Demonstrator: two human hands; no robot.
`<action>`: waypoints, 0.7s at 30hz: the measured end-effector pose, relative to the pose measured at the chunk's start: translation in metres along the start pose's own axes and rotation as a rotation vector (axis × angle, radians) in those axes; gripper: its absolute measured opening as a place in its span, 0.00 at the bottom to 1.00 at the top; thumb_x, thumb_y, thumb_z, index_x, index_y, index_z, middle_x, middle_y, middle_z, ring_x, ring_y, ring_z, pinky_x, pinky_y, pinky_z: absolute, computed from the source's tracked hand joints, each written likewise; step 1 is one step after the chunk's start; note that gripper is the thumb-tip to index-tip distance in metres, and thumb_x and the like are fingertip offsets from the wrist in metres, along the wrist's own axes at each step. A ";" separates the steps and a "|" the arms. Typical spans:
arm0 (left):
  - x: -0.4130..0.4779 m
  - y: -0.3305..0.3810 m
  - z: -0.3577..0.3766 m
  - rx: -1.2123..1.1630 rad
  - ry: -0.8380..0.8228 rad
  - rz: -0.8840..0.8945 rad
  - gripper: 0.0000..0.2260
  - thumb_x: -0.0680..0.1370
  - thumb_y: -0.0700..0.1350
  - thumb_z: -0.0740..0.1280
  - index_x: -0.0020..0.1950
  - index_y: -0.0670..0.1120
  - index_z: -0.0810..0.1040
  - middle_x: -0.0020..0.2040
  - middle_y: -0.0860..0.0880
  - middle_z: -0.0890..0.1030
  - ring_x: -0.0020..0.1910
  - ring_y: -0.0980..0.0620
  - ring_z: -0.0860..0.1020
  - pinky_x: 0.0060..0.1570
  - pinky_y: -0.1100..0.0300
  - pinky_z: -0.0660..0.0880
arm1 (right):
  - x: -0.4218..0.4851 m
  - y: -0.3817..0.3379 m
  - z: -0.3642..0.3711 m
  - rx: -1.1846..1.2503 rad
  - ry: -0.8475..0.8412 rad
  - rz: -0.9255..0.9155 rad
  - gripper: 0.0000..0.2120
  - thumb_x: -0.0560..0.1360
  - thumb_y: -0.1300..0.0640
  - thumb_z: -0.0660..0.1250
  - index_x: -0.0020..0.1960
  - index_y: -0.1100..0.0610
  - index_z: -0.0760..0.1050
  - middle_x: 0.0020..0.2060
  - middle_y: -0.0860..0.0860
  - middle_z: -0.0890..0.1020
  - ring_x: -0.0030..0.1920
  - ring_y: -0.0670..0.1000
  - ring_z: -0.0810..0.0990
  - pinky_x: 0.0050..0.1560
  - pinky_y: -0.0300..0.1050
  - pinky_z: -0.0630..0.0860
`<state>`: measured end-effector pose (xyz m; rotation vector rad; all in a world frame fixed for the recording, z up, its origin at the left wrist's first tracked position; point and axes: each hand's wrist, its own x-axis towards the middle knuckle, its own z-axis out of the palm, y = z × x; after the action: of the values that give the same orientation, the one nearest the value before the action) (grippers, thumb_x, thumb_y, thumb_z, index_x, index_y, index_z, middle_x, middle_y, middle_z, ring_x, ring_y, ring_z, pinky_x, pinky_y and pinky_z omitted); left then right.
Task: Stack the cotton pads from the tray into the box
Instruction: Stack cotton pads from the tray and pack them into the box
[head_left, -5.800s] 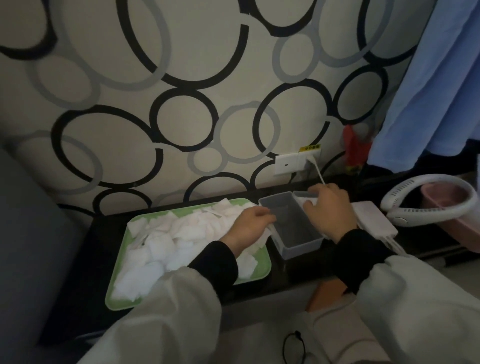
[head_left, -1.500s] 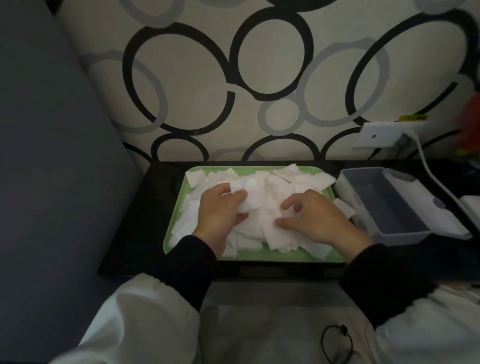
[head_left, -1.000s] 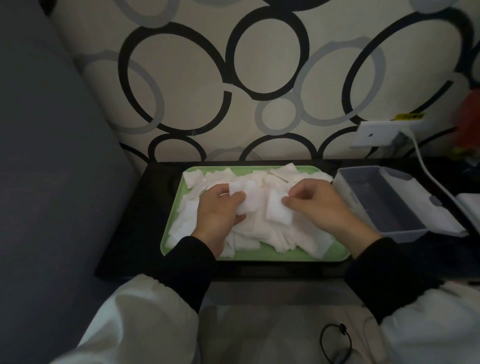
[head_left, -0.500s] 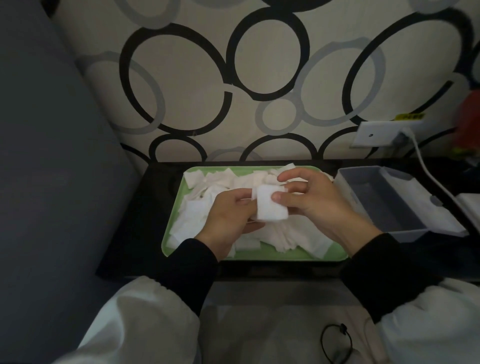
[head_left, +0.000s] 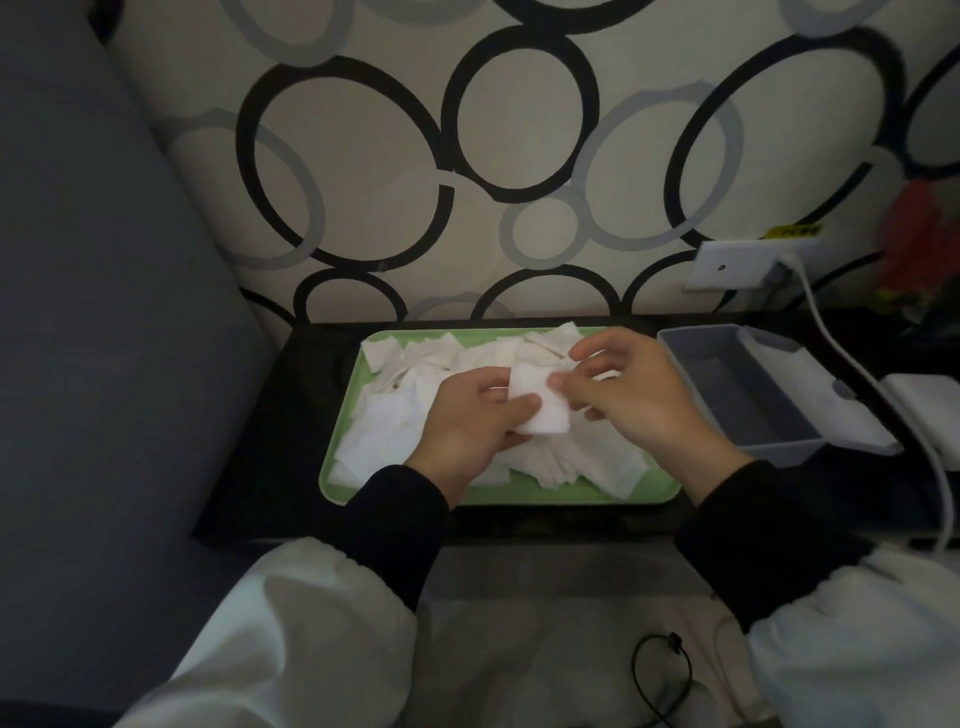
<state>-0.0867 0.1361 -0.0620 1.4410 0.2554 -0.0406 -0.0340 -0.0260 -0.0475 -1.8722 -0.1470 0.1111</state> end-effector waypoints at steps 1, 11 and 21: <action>0.001 0.000 0.002 0.008 0.040 0.014 0.07 0.77 0.37 0.71 0.54 0.45 0.81 0.48 0.47 0.86 0.49 0.50 0.85 0.42 0.61 0.81 | 0.000 0.002 -0.008 0.003 0.055 0.016 0.10 0.72 0.59 0.76 0.51 0.58 0.78 0.40 0.55 0.84 0.35 0.50 0.84 0.35 0.43 0.80; -0.001 -0.006 0.033 -0.076 0.218 -0.003 0.08 0.79 0.38 0.68 0.58 0.44 0.80 0.55 0.43 0.82 0.52 0.46 0.82 0.37 0.63 0.79 | -0.002 0.043 -0.083 -0.412 0.286 -0.005 0.04 0.78 0.63 0.68 0.50 0.55 0.78 0.46 0.53 0.84 0.37 0.49 0.84 0.38 0.43 0.80; 0.028 -0.016 0.050 0.101 0.165 0.046 0.06 0.79 0.39 0.68 0.55 0.45 0.80 0.52 0.48 0.84 0.50 0.49 0.82 0.36 0.63 0.78 | -0.002 0.031 -0.044 -1.176 0.061 0.057 0.10 0.80 0.58 0.59 0.56 0.56 0.77 0.52 0.56 0.80 0.50 0.57 0.81 0.44 0.49 0.76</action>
<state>-0.0550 0.0884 -0.0780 1.5528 0.3592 0.1047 -0.0279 -0.0766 -0.0639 -3.0504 -0.1230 -0.0087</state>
